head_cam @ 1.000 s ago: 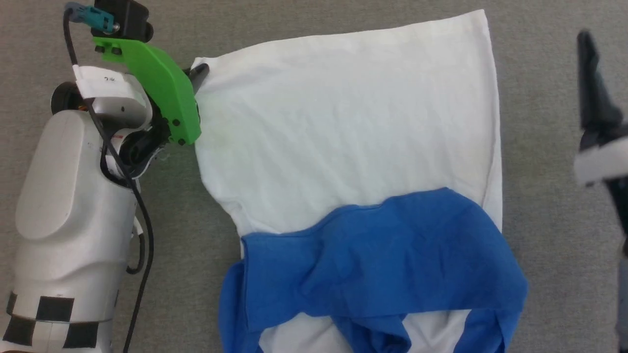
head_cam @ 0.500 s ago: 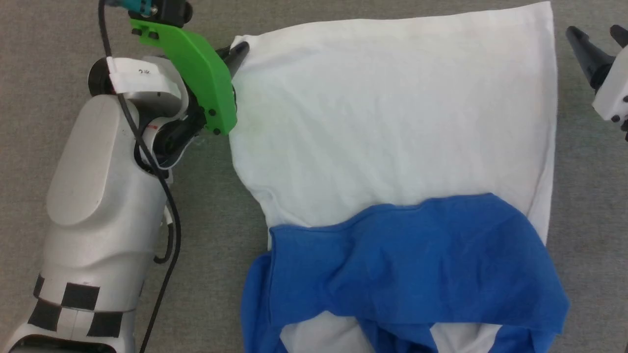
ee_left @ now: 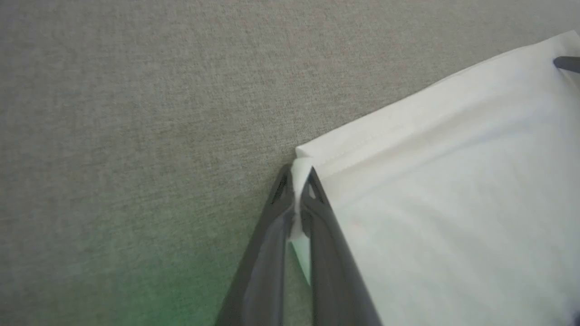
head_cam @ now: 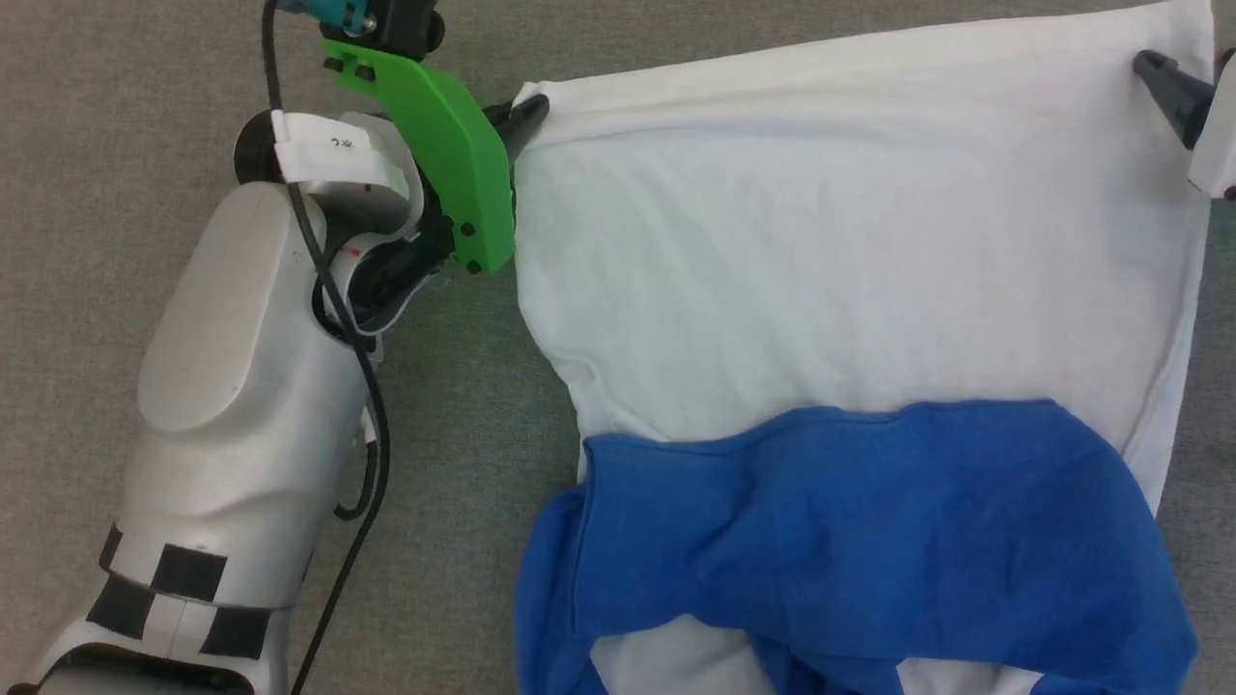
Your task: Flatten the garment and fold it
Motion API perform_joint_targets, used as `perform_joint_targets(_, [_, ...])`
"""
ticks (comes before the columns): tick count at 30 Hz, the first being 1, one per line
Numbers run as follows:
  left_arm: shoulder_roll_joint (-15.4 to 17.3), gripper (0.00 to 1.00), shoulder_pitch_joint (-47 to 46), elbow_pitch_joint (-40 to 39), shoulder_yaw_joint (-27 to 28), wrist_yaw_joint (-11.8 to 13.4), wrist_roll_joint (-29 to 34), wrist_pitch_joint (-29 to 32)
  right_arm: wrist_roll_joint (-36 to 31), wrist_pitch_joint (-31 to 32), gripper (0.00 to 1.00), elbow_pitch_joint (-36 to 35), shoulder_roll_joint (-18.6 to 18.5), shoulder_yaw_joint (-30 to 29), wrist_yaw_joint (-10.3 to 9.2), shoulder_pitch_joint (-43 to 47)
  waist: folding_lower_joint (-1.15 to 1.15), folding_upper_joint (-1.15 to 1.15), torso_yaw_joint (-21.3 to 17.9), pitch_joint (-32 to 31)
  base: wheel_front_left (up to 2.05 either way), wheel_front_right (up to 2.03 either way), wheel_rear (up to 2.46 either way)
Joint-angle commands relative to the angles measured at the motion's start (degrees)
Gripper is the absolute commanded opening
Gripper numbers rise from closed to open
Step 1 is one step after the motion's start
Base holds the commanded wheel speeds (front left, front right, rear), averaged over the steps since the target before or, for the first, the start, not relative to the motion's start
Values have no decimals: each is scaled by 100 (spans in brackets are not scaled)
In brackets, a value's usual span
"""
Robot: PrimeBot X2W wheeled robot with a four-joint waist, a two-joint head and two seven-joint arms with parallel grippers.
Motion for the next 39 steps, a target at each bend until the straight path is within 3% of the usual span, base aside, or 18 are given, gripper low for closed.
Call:
perform_joint_targets(1, [-9,0,-112,35,-28,-21,-31,-37,-18,75,90,86,8,34,-8,-55,0,0,46,46,0,0,0])
perform_joint_targets(2, [-3,0,-125,48,-42,-23,-45,-43,-23,91,90,76,-5,63,-8,-75,0,0,53,66,0,0,0])
perform_joint_targets(3, [2,0,-139,54,-49,-25,-58,-51,-34,85,0,58,-21,80,-8,-93,0,0,57,86,0,0,0])
perform_joint_targets(10, [86,0,-226,148,-70,-34,-109,-248,5,-171,0,27,-51,99,-8,-197,0,0,-15,37,0,0,0])
perform_joint_targets(26, [402,0,-214,161,37,-46,-230,-1822,454,-1587,0,119,-110,182,-8,-7,0,0,-300,-731,0,0,0])
perform_joint_targets(39, [1135,0,1325,-1259,-80,-41,-649,-2415,1514,-2055,0,-943,-37,-94,-8,1686,0,0,-278,-1772,0,0,0])
